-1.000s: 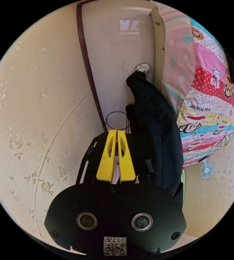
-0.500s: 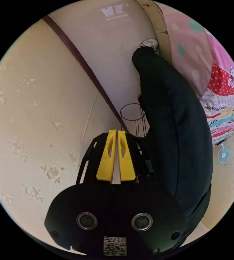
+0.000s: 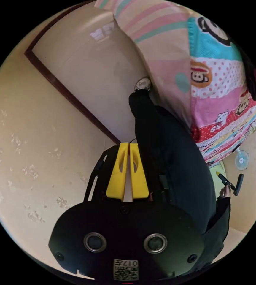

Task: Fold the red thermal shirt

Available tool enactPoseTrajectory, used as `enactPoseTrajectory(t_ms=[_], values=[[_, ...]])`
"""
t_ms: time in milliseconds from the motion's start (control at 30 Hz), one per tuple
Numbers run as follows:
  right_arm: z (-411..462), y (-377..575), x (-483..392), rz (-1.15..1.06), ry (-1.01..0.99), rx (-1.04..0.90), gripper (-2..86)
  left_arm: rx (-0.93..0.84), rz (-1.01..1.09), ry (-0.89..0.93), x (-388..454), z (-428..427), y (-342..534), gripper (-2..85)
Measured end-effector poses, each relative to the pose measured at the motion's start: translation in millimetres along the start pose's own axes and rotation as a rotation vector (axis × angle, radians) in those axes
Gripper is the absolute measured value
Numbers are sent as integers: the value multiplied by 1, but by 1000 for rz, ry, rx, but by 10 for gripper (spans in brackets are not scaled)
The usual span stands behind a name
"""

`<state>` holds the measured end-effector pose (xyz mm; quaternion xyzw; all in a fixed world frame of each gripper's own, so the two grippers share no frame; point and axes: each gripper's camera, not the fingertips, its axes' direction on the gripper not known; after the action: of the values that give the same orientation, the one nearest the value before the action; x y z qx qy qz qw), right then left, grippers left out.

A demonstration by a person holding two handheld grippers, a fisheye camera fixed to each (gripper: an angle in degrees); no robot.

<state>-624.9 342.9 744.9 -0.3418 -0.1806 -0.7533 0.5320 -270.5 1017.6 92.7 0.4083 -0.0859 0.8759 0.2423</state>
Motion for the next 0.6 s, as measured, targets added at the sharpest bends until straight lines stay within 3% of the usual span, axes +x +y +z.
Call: enactPoseTrajectory(t_ms=[200,367,500,600], values=[[-81,-126,-156,-211,-86,210,42,276,323,-8,66,-171,54,16],[-140,-217,-258,-345,-136,383,61,474,682,111,161,-322,146,100],[-166,-308,-316,-324,-136,465,66,590,811,129,213,-399,202,120],[-167,-379,-339,-227,-255,450,68,549,834,132,247,-436,218,130]])
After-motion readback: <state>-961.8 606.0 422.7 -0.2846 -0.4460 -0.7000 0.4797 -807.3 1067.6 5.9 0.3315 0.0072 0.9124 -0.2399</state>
